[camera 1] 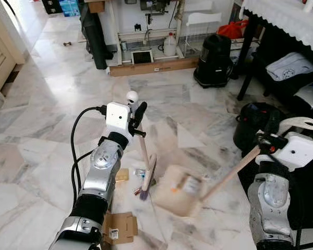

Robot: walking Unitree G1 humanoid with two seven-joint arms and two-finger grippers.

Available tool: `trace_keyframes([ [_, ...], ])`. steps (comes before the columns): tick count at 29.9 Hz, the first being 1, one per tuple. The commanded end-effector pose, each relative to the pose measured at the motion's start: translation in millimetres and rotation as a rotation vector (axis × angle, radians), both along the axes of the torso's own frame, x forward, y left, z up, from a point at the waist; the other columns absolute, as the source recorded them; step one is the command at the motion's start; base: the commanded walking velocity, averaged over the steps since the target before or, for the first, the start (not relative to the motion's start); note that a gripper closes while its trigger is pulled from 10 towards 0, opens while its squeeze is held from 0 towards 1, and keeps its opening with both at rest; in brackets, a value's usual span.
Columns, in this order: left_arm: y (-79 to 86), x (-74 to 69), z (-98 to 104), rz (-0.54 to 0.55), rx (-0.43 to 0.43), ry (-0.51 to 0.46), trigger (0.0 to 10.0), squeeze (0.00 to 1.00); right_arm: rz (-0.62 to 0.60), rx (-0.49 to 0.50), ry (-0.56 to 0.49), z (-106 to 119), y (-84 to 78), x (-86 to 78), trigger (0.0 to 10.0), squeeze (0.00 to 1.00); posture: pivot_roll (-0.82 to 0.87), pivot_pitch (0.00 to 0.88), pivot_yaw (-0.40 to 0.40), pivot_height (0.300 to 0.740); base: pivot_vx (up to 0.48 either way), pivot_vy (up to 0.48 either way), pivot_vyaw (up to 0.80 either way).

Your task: Sweep floor

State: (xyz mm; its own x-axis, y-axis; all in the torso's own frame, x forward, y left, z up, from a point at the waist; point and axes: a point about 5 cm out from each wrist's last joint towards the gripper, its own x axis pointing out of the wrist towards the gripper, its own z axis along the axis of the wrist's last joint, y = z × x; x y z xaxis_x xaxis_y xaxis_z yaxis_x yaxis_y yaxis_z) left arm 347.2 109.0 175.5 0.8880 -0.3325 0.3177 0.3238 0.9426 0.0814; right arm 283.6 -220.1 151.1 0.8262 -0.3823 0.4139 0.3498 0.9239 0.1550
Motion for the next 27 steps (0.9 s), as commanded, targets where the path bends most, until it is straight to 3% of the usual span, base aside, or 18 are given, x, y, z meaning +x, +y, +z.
trace_keyframes([
  [1, 4.2, 1.2, 11.7, 0.019, 0.005, -0.063, 10.0, 0.0, -0.008, -0.005, -0.071, 16.7, -4.2, -0.3, 10.0, 0.0, 0.08, 0.034, 0.029, 0.74, 0.0, 0.0, 0.0],
  [21, 9.0, 1.6, 15.7, 0.068, 0.016, -0.093, 10.0, 0.0, 0.006, -0.054, -0.019, 9.9, -3.0, -3.2, 10.0, 0.0, 0.05, 0.022, 0.037, 0.74, 0.0, 0.0, 0.0],
  [27, 14.0, 1.7, 8.2, 0.09, 0.023, -0.072, 10.0, 0.0, 0.013, -0.059, -0.002, 5.7, -0.2, -3.4, 10.0, 0.0, 0.05, 0.006, 0.039, 0.74, 0.0, 0.0, 0.8],
])
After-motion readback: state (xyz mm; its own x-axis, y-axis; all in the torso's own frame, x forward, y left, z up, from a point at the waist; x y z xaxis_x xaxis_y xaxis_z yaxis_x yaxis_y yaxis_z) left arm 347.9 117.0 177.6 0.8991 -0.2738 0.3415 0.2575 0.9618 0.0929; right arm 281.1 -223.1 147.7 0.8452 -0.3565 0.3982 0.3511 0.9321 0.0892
